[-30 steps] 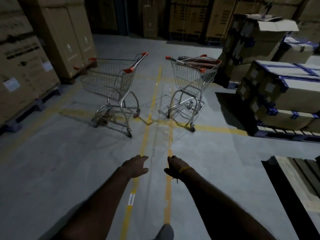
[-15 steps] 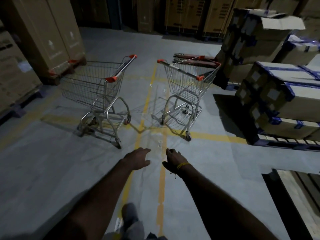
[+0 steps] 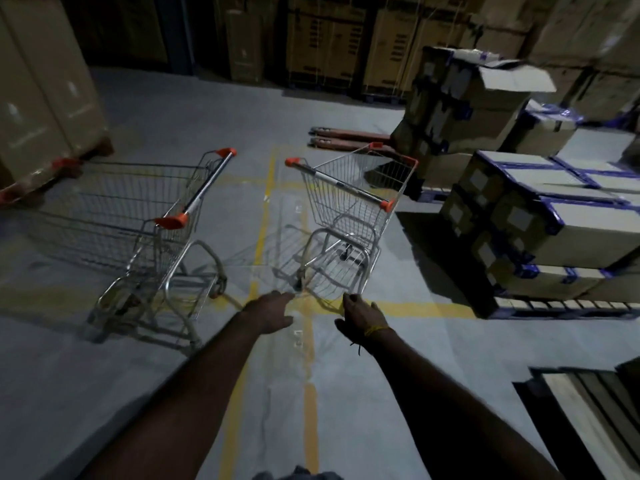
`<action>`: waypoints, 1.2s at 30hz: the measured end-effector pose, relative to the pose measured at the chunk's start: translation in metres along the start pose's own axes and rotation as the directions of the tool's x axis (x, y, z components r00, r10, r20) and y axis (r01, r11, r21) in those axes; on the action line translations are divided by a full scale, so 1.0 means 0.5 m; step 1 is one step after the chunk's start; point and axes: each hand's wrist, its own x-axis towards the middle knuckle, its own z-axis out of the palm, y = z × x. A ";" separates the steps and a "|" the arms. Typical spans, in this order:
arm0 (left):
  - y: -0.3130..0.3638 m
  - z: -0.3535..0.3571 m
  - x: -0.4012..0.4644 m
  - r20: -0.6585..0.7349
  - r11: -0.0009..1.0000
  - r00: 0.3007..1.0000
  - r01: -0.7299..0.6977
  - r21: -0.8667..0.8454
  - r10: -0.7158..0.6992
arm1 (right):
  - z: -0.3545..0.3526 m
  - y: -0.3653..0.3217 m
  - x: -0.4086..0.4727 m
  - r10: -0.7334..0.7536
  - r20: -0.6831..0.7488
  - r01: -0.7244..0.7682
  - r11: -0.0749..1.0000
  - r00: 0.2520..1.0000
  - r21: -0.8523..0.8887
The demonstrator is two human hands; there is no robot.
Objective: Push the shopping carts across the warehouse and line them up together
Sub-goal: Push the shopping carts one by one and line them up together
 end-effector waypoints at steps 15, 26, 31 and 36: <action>-0.034 -0.176 0.364 -0.020 0.995 0.995 -0.098 0.004 0.098 | -0.117 0.043 0.363 0.096 -0.109 -0.093 0.995 0.989 0.032; -0.016 -0.313 0.681 -0.043 0.995 0.995 -0.095 0.001 0.095 | -0.233 0.142 0.668 0.092 -0.200 -0.082 0.995 0.975 0.058; -0.008 -0.333 0.771 -0.049 0.995 0.996 -0.078 0.056 0.081 | -0.235 0.170 0.742 0.118 -0.200 -0.114 0.993 0.973 0.031; -0.019 -0.364 0.866 -0.057 0.989 0.993 -0.095 0.116 0.102 | -0.230 0.199 0.792 0.176 -0.168 -0.171 0.984 0.970 0.044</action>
